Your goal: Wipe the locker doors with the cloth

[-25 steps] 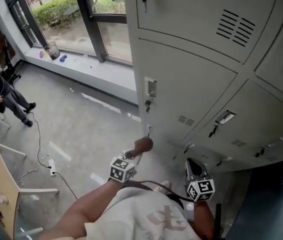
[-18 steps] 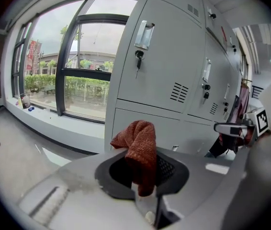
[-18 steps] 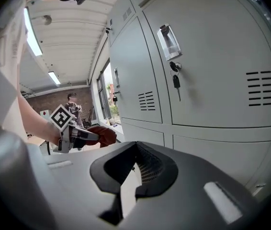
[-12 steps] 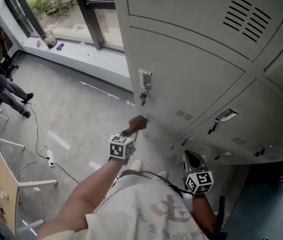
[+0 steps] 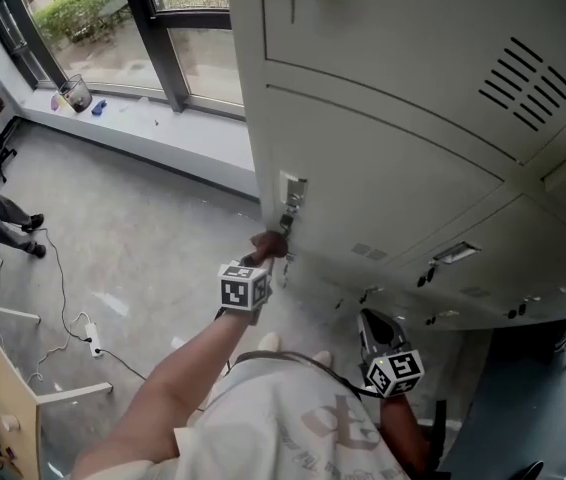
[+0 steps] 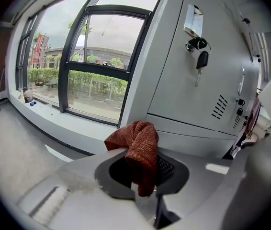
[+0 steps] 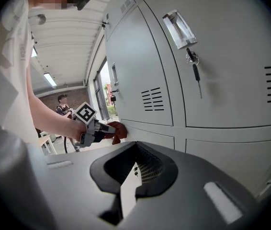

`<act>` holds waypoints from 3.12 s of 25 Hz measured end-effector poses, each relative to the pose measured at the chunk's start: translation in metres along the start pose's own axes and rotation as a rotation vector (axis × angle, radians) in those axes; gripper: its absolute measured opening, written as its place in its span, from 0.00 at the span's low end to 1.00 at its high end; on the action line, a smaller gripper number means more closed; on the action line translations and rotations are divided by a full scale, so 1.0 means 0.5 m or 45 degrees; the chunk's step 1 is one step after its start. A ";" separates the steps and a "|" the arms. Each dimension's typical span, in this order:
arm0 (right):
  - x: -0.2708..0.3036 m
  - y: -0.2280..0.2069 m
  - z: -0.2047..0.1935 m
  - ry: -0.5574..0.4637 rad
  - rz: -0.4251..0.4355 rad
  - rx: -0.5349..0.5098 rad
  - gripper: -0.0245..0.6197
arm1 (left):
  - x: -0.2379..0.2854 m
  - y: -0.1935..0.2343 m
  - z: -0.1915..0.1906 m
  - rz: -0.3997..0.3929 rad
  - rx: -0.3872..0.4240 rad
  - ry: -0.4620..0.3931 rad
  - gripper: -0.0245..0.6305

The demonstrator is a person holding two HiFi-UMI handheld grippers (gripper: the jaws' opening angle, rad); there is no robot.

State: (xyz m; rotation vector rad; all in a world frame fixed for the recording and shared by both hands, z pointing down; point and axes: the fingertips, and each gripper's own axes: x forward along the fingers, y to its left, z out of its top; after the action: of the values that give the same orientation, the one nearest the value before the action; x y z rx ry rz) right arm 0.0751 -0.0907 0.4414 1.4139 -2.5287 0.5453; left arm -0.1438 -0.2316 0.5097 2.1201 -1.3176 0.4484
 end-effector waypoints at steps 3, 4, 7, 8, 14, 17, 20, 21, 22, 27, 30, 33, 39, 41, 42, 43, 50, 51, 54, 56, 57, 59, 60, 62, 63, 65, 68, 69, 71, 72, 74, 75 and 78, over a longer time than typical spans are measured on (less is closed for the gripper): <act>0.007 -0.006 0.006 -0.010 -0.030 -0.006 0.05 | 0.018 -0.003 0.013 -0.020 -0.015 -0.010 0.13; 0.009 -0.010 0.006 -0.013 -0.036 -0.010 0.05 | 0.022 -0.003 0.016 -0.025 -0.023 -0.012 0.13; 0.013 -0.019 0.013 -0.020 -0.054 -0.006 0.05 | 0.027 -0.007 0.018 -0.043 -0.010 -0.022 0.13; 0.014 -0.020 0.016 -0.023 -0.056 -0.006 0.05 | 0.027 -0.011 0.019 -0.050 0.017 -0.028 0.12; 0.021 -0.021 0.035 -0.049 -0.060 0.004 0.05 | 0.038 -0.067 0.018 -0.139 0.152 -0.017 0.12; 0.015 -0.025 0.037 -0.060 -0.064 -0.009 0.05 | 0.047 -0.088 0.017 -0.164 0.183 -0.007 0.12; 0.001 -0.033 0.036 -0.053 -0.092 0.007 0.05 | 0.054 -0.109 0.013 -0.189 0.211 0.003 0.12; -0.005 -0.036 0.034 -0.052 -0.102 0.013 0.05 | 0.056 -0.117 0.011 -0.200 0.223 0.007 0.12; -0.010 -0.038 0.031 -0.051 -0.110 0.019 0.05 | 0.059 -0.126 0.008 -0.212 0.237 0.014 0.12; -0.035 -0.050 0.016 -0.052 -0.148 0.044 0.05 | 0.068 -0.180 -0.009 -0.283 0.299 0.053 0.11; -0.049 -0.056 0.009 -0.053 -0.168 0.049 0.05 | 0.072 -0.205 -0.021 -0.316 0.322 0.065 0.11; -0.056 -0.069 0.012 -0.066 -0.187 0.050 0.05 | 0.082 -0.235 -0.022 -0.354 0.347 0.070 0.12; -0.083 -0.076 0.002 -0.077 -0.229 0.078 0.05 | 0.088 -0.320 -0.040 -0.473 0.415 0.101 0.12; -0.092 -0.077 -0.004 -0.076 -0.241 0.091 0.05 | 0.092 -0.349 -0.049 -0.510 0.443 0.117 0.12; -0.095 -0.079 -0.006 -0.076 -0.243 0.095 0.05 | 0.095 -0.363 -0.054 -0.522 0.460 0.123 0.12; -0.098 -0.081 -0.007 -0.077 -0.245 0.098 0.05 | 0.099 -0.376 -0.059 -0.532 0.479 0.130 0.12; -0.133 -0.096 -0.023 -0.090 -0.301 0.118 0.05 | 0.130 -0.457 -0.098 -0.623 0.620 0.169 0.12; -0.139 -0.100 -0.026 -0.091 -0.311 0.121 0.05 | 0.133 -0.469 -0.101 -0.638 0.636 0.172 0.12; -0.157 -0.110 -0.032 -0.102 -0.342 0.132 0.05 | 0.136 -0.505 -0.112 -0.690 0.679 0.188 0.12; -0.166 -0.114 -0.037 -0.112 -0.360 0.142 0.05 | 0.137 -0.526 -0.124 -0.725 0.715 0.203 0.12; -0.169 -0.115 -0.040 -0.114 -0.365 0.148 0.05 | 0.136 -0.535 -0.130 -0.740 0.736 0.210 0.12; -0.171 -0.112 -0.047 -0.113 -0.366 0.161 0.05 | 0.133 -0.546 -0.149 -0.763 0.770 0.230 0.12; -0.171 -0.110 -0.051 -0.108 -0.364 0.164 0.05 | 0.133 -0.550 -0.160 -0.770 0.779 0.244 0.12; -0.172 -0.106 -0.053 -0.097 -0.362 0.158 0.05 | 0.138 -0.549 -0.178 -0.763 0.775 0.274 0.12; -0.172 -0.105 -0.052 -0.093 -0.362 0.152 0.05 | 0.145 -0.546 -0.184 -0.749 0.766 0.288 0.12; -0.173 -0.103 -0.050 -0.088 -0.362 0.144 0.05 | 0.158 -0.536 -0.191 -0.720 0.749 0.306 0.12; -0.172 -0.098 -0.052 -0.083 -0.360 0.143 0.05 | 0.169 -0.519 -0.192 -0.691 0.710 0.316 0.12; -0.172 -0.096 -0.053 -0.079 -0.359 0.144 0.05 | 0.172 -0.512 -0.190 -0.681 0.692 0.315 0.12; -0.169 -0.091 -0.055 -0.071 -0.354 0.147 0.05 | 0.173 -0.498 -0.180 -0.660 0.669 0.301 0.12; -0.167 -0.088 -0.055 -0.068 -0.351 0.149 0.05 | 0.173 -0.491 -0.175 -0.650 0.665 0.292 0.12; -0.162 -0.080 -0.057 -0.062 -0.345 0.151 0.05 | 0.173 -0.475 -0.167 -0.631 0.659 0.280 0.12; -0.159 -0.076 -0.058 -0.059 -0.342 0.152 0.05 | 0.172 -0.466 -0.164 -0.622 0.653 0.276 0.12; -0.147 -0.063 -0.058 -0.050 -0.332 0.151 0.05 | 0.169 -0.433 -0.154 -0.588 0.637 0.263 0.12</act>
State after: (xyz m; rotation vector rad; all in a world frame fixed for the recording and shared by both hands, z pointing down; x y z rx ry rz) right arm 0.1400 -0.0366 0.4499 1.7783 -2.3223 0.6327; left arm 0.0896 -0.1690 0.5498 2.5995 -0.6046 0.8313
